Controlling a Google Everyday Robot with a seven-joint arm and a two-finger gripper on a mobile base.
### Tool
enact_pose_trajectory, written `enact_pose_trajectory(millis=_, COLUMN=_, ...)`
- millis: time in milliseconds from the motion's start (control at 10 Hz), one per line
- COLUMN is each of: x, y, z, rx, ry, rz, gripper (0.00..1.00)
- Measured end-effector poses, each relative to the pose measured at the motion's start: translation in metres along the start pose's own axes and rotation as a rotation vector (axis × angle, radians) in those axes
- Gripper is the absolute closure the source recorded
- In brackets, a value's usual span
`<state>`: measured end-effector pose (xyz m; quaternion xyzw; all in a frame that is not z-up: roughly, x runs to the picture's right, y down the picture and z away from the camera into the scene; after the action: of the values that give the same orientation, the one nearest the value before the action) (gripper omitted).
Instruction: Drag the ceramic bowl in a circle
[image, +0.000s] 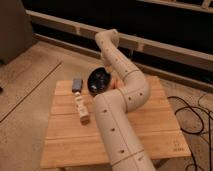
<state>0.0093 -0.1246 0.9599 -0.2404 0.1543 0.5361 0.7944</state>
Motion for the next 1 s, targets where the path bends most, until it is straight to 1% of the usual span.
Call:
enact_pose_trajectory(millis=100, x=-0.004, y=0.009, z=-0.004, rx=-0.025, ry=-0.012, rz=-0.016, gripper=1.00)
enact_pose_trajectory(millis=200, x=-0.008, y=0.021, z=-0.009, rx=-0.065, ry=-0.026, rz=-0.031, gripper=1.00)
enact_pose_trajectory(millis=300, x=-0.007, y=0.025, z=-0.008, rx=-0.082, ry=-0.025, rz=-0.032, gripper=1.00)
enact_pose_trajectory(millis=400, x=-0.004, y=0.025, z=-0.006, rx=-0.098, ry=-0.019, rz=-0.027, gripper=1.00)
enact_pose_trajectory(millis=600, x=0.010, y=0.018, z=0.006, rx=-0.130, ry=0.014, rz=0.013, gripper=1.00)
enact_pose_trajectory(millis=800, x=0.020, y=0.011, z=0.012, rx=-0.125, ry=0.040, rz=0.030, gripper=1.00)
enact_pose_trajectory(millis=1000, x=0.025, y=0.006, z=0.008, rx=-0.118, ry=0.054, rz=0.033, gripper=1.00)
